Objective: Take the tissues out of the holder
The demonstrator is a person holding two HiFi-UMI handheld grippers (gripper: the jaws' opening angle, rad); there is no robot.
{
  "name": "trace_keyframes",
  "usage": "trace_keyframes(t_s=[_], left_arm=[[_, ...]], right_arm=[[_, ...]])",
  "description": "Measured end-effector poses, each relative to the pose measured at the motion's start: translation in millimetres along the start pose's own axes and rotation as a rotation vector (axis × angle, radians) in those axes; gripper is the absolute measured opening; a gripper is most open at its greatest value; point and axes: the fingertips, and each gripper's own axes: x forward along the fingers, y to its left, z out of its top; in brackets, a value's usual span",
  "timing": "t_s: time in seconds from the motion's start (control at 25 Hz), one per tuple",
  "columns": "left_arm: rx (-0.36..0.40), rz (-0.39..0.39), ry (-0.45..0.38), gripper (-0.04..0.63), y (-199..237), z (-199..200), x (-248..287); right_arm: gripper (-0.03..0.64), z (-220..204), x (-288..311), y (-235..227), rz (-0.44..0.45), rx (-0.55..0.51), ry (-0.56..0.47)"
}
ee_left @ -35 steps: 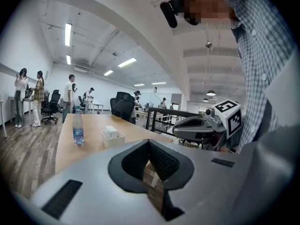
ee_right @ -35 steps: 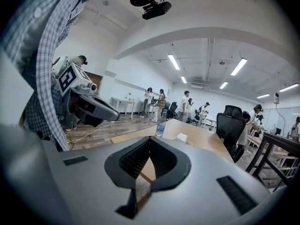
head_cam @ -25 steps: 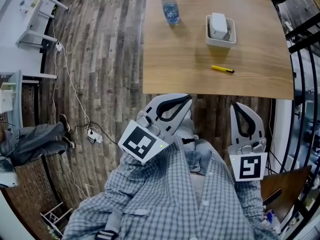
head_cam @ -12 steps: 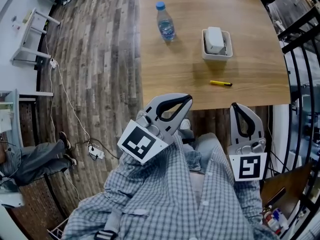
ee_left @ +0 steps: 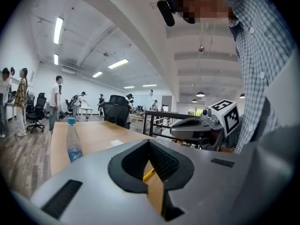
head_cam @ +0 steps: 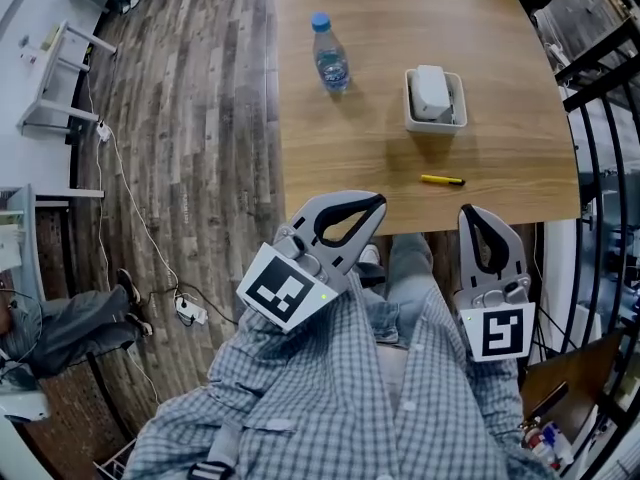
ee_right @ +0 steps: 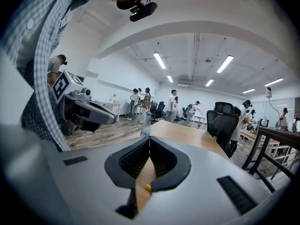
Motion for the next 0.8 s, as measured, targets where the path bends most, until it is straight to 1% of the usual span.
trace_keyframes(t_s=[0.24,0.36,0.52,0.6,0.64,0.8], left_arm=[[-0.026,0.061,-0.009,0.008,18,1,7],[-0.038,0.080,-0.007,0.008,26,2,12],[-0.063,0.104,-0.001,0.008,38,1,23],[-0.069,0.113,0.003,0.008,41,1,28],[-0.070,0.117,0.007,0.008,44,0,31],[-0.082,0.132,0.022,0.008,51,1,43]], right_arm=[[0.011,0,28,-20,0.008,-0.028,0.009],[0.011,-6,44,-32,-0.003,-0.045,0.056],[0.012,-19,61,-45,-0.001,-0.025,0.153],[0.014,-24,69,-50,0.004,-0.032,0.177],[0.026,-27,74,-52,0.013,-0.030,0.184],[0.109,-38,92,-59,0.049,-0.004,0.214]])
